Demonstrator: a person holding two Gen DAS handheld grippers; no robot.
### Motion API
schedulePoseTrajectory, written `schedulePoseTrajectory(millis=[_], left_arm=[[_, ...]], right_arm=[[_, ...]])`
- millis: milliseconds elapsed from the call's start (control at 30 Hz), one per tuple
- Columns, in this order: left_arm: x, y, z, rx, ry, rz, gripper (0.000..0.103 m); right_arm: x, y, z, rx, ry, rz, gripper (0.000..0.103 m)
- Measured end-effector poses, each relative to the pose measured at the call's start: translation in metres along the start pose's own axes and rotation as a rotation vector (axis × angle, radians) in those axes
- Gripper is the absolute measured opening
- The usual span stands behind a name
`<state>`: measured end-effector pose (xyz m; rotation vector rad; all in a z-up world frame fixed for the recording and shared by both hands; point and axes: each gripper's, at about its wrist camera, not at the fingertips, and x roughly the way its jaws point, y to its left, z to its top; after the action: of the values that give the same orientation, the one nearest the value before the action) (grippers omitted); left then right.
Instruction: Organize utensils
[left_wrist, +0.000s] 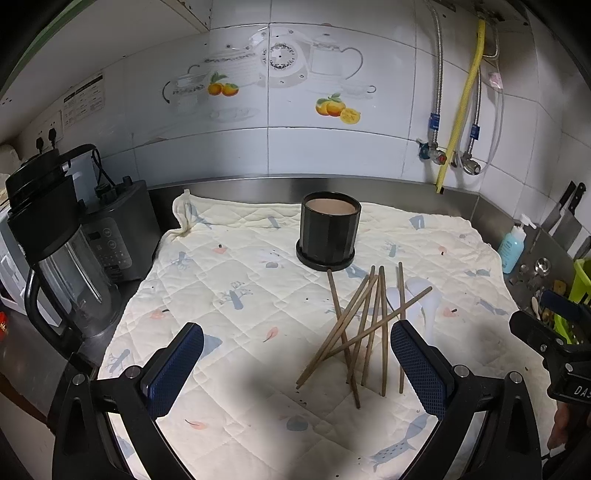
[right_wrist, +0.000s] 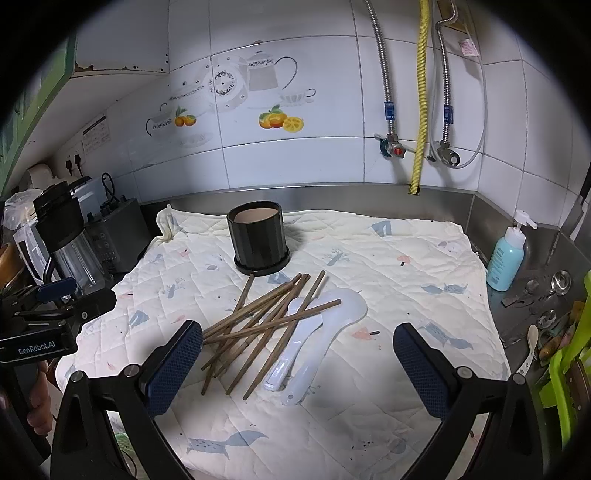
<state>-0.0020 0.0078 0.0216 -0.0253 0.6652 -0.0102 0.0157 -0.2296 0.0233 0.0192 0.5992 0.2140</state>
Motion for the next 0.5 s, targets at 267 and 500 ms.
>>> schedulePoseTrajectory(millis=[267, 500], left_arm=[[-0.0008, 0.0038, 0.0032, -0.006, -0.004, 0.001, 0.103], [-0.0009, 0.0039, 0.0030, -0.004, -0.004, 0.001, 0.103]], right_arm=[[0.0018, 0.0032, 0.0024, -0.001, -0.002, 0.004, 0.103], [0.0022, 0.0043, 0.0022, -0.001, -0.004, 0.005, 0.103]])
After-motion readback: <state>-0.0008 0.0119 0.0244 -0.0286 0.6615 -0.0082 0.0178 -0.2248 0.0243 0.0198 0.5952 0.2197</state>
